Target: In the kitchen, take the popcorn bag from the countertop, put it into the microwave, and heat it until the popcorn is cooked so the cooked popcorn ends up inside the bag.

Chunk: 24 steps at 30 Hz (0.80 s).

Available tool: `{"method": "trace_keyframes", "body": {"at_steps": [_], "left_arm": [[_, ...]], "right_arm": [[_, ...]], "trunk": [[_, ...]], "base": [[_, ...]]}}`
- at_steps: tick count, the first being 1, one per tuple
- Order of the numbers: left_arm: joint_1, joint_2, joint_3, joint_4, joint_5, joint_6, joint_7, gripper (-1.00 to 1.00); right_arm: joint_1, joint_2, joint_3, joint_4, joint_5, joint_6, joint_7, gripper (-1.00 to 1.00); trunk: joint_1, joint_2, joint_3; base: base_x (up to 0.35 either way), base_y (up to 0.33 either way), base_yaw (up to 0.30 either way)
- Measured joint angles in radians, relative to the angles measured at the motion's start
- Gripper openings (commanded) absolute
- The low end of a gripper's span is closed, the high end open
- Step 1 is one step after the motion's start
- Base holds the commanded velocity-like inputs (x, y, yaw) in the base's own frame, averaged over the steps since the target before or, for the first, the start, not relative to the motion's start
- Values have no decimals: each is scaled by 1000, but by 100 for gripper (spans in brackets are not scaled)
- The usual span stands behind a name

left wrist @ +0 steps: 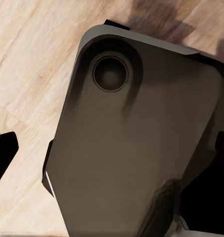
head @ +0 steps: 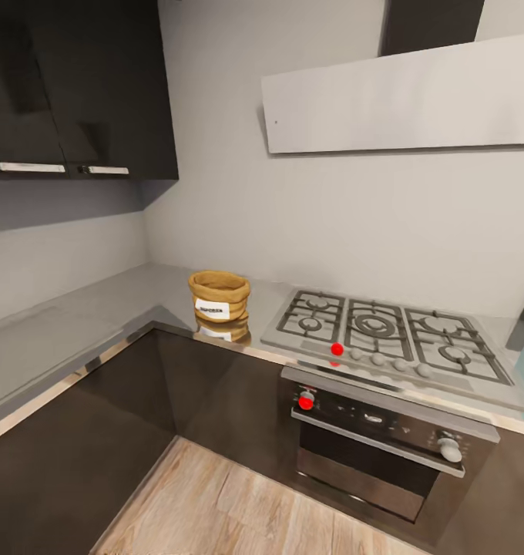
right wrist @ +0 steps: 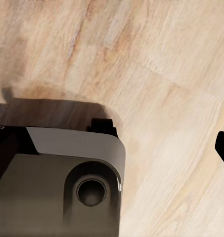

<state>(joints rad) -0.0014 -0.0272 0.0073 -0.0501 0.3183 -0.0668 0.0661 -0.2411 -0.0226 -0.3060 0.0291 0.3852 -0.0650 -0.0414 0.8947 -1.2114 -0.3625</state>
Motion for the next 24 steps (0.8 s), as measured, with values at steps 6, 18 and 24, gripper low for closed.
{"method": "trace_keyframes", "body": {"at_steps": [6, 18, 24], "left_arm": [[0, 0, 0, 0, 0, 0, 1, 100], [0, 3, 0, 0, -1, 0, 0, 100], [0, 3, 0, 0, 0, 0, 1, 100]], "right_arm": [[0, 1, 0, 0, 0, 0, 0, 100], [0, -7, 0, 0, 1, -2, -1, 100], [0, -9, 0, -1, 1, -3, 0, 100]], "trunk": [[0, 0, 0], [-1, 0, 0], [0, 0, 0]], "base": [[0, 0, 266], [247, 99, 36], [182, 295, 0]]}}
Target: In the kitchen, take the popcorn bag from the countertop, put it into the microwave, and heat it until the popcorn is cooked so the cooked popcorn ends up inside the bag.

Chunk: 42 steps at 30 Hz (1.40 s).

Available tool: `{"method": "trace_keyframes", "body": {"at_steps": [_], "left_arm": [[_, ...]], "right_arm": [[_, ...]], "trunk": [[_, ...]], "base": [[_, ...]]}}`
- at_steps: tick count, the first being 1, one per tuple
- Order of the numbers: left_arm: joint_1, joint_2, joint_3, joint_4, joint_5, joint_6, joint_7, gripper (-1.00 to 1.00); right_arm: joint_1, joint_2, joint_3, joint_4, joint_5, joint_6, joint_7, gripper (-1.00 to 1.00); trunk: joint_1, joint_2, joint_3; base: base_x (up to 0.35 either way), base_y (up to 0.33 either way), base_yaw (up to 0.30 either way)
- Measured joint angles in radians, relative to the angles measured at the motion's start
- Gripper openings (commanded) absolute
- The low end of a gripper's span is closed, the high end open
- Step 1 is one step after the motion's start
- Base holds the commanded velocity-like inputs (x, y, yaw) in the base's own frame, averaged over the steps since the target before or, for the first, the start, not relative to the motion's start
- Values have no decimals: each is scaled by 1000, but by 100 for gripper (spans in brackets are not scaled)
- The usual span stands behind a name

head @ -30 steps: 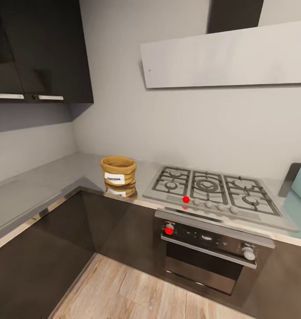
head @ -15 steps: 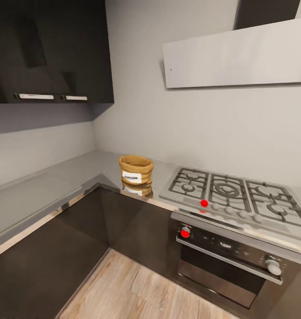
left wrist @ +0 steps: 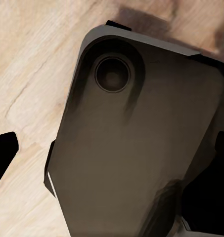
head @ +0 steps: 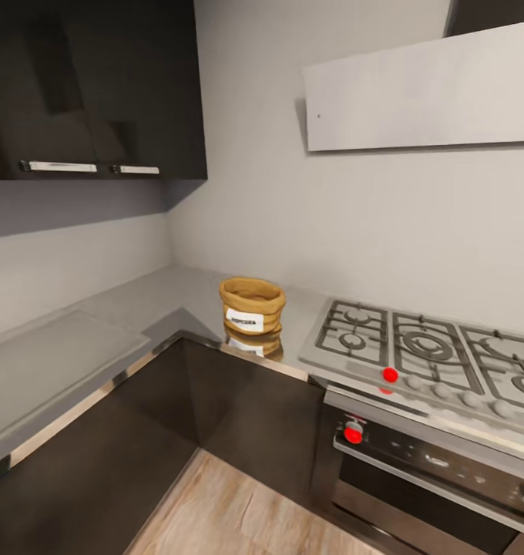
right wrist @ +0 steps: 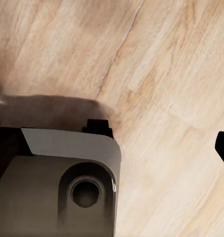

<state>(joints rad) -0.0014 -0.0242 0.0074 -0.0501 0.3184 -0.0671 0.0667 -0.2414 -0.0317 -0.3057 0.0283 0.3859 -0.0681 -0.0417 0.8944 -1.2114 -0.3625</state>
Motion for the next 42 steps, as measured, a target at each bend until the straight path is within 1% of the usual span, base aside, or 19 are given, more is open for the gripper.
{"method": "trace_keyframes", "body": {"at_steps": [13, 17, 42], "left_arm": [[0, 0, 0, 0, 0, 1, 0, 100], [0, 0, 0, 0, 0, 1, 0, 100], [0, -3, 0, 0, 0, 1, 1, 100]], "right_arm": [[0, 1, 1, 0, 0, 0, -2, 100], [0, 4, 0, 1, -1, 3, -5, 100], [-1, 3, 0, 0, -2, 3, -8, 100]], "trunk": [[0, 0, 0], [0, 0, 0], [0, 0, 0]], "base": [[98, 334, 0], [89, 318, -141], [5, 14, -233]]}}
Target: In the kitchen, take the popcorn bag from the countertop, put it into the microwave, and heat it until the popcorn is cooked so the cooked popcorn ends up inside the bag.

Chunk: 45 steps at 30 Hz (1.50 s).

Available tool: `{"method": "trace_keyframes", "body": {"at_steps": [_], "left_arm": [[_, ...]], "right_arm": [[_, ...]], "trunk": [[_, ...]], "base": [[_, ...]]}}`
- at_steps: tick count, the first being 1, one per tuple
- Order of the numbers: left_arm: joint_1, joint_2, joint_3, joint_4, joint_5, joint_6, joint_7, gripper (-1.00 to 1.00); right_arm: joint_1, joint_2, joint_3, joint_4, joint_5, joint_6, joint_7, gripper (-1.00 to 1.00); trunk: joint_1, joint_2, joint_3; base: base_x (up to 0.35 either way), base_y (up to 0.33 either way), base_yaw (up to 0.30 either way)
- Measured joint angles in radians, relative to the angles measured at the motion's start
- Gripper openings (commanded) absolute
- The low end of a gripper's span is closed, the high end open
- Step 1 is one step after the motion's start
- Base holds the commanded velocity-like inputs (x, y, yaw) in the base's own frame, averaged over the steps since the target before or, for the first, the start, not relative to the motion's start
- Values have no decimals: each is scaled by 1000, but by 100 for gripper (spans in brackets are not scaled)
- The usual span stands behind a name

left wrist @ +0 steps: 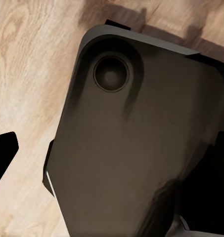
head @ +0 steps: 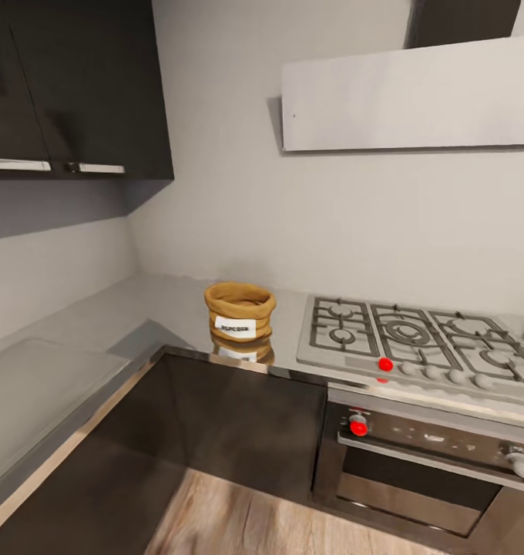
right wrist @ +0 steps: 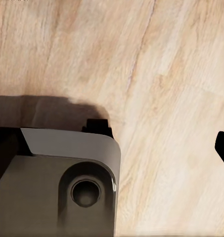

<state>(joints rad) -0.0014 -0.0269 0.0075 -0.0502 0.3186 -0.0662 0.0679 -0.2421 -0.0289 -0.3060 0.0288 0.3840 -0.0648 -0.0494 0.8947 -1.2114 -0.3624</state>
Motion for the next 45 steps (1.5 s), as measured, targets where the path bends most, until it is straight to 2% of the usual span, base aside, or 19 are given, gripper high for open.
{"method": "trace_keyframes", "body": {"at_steps": [9, 15, 17, 18, 20, 25, 36, 45], "left_arm": [[0, 0, -1, 0, 0, 1, -2, 100], [0, -3, 2, -4, 2, -1, 11, 100], [0, -3, 4, -4, 16, -4, 15, 100], [0, -2, 3, -3, 42, -5, 15, 100], [0, -2, 2, -3, 65, -6, 15, 100], [0, -2, 1, -3, 83, -8, 15, 100], [0, -2, 0, -1, 84, -8, 14, 100], [0, -2, 0, -1, 84, -8, 14, 100]], "right_arm": [[0, -3, -2, 0, 0, -4, 0, 100], [0, -3, -1, -1, 0, -4, 1, 100], [0, -3, -1, -1, 0, -3, 1, 100], [0, -3, -1, 0, 0, -3, 1, 100], [0, -3, -1, 0, 0, -3, 1, 100], [1, -3, 0, 0, 0, -3, 1, 100], [1, 3, 0, 0, 1, 0, 7, 100], [1, -3, 2, -1, 3, -2, 7, 100]], "trunk": [[-1, 0, 0], [0, 0, 0], [0, 0, 0], [0, 0, 0], [0, 0, 0], [-19, 35, 16], [-61, 112, 50], [-96, 175, 67]], "base": [[254, 0, -15], [35, 0, 0], [1, 0, 0], [0, 0, 0], [0, 0, 0], [0, 0, 0], [0, 0, 0], [0, 0, 0]]}}
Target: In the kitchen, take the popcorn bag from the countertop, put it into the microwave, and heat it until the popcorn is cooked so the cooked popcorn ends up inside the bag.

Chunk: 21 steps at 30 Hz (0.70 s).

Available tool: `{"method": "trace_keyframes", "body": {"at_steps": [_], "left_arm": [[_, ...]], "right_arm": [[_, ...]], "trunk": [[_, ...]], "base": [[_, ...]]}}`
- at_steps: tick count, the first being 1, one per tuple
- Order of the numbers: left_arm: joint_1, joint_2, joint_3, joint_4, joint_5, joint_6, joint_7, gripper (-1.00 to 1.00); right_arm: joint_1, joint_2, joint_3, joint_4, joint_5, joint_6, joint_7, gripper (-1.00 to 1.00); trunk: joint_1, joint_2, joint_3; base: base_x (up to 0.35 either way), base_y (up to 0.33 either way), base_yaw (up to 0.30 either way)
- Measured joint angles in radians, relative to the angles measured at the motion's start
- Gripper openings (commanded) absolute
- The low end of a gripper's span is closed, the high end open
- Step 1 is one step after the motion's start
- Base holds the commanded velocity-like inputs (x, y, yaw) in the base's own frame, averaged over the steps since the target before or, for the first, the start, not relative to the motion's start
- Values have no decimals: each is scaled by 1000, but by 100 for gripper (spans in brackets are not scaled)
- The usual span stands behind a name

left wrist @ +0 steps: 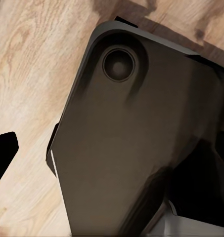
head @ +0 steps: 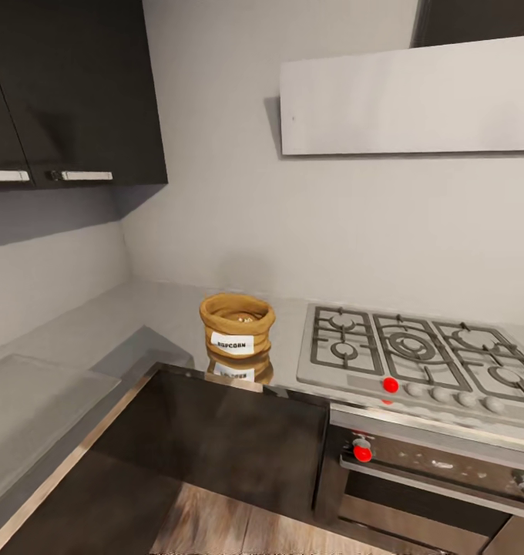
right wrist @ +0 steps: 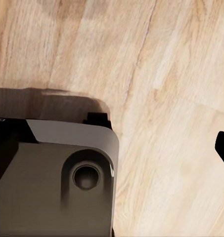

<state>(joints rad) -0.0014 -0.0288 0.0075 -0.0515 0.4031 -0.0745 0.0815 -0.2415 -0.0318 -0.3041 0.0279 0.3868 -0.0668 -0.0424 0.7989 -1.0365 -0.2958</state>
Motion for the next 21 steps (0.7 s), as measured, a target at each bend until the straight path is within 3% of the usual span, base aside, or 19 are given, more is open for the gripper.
{"method": "trace_keyframes", "body": {"at_steps": [7, 21], "left_arm": [[0, 1, 0, 0, 0, 0, 0, 100], [0, 2, 1, -2, 2, 0, 0, 100]], "right_arm": [[0, 0, 0, 0, 0, 0, -2, 100], [0, 0, 1, 0, 0, 0, -3, 100]], "trunk": [[-27, 49, 11], [-27, 49, -11]], "base": [[0, 0, 0], [0, 0, 0]]}}
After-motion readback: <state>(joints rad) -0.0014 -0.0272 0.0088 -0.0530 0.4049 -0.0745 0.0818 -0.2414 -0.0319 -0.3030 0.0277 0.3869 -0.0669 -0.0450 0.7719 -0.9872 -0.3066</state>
